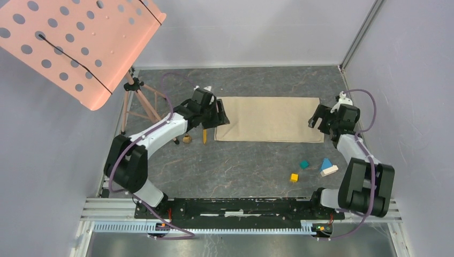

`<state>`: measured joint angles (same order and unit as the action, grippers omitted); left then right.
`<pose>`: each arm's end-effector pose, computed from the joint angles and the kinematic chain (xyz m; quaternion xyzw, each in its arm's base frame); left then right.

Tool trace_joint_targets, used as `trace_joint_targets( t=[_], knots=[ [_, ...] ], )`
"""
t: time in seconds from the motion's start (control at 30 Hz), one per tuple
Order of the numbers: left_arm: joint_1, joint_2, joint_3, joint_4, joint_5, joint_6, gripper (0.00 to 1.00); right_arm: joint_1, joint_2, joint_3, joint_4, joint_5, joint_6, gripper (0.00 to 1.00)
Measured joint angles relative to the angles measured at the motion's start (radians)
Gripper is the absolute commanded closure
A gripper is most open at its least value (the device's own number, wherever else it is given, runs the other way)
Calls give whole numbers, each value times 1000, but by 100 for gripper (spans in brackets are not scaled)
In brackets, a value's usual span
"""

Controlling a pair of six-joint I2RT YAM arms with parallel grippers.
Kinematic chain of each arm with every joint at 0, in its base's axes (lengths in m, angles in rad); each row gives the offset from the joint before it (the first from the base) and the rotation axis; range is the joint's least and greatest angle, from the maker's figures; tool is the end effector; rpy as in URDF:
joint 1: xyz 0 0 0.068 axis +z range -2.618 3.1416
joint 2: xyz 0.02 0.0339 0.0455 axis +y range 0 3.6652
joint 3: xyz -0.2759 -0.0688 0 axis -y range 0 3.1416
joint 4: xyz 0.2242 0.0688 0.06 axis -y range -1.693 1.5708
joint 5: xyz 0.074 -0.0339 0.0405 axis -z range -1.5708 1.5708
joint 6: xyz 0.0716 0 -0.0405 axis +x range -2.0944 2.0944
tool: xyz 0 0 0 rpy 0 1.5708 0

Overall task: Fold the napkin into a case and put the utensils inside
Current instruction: Fold and flatten the napkin at the center of the board, then smooth out the rectangle-folded napkin at the center of the board.

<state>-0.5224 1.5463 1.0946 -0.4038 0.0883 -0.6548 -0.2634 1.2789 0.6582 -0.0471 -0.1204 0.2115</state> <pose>0.2884 -0.1733 0.2357 -0.0465 0.9348 -0.2286 0.2679 0.2647 -0.0625 0.2063 0.1858 0.8791 0.0428 0.4368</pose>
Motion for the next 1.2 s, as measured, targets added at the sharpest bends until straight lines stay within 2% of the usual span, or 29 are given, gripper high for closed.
trace_joint_targets(
  t=[0.2, 0.47, 0.63, 0.77, 0.9, 1.0, 1.2],
  knots=[
    [-23, 196, 105, 165, 27, -3, 29, 0, 165, 0, 117, -160, 64, 5],
    [6, 368, 105, 212, 29, -63, 21, -11, 193, -108, 274, -154, 156, 4],
    [29, 356, 81, 256, 7, -96, 19, -21, 180, -110, 261, -105, 150, 4],
    [29, 328, 65, 237, -55, -94, 14, -20, 160, -75, 187, -95, 131, 4],
    [34, 289, 80, 218, -80, -74, 10, -9, 187, 72, 135, -93, 145, 5],
    [36, 312, 188, 220, -77, -55, 6, 6, 267, 219, 195, -130, 201, 5],
    [41, 527, 566, 291, -32, -40, 3, 40, 484, 418, 359, -229, 324, 5]
  ],
)
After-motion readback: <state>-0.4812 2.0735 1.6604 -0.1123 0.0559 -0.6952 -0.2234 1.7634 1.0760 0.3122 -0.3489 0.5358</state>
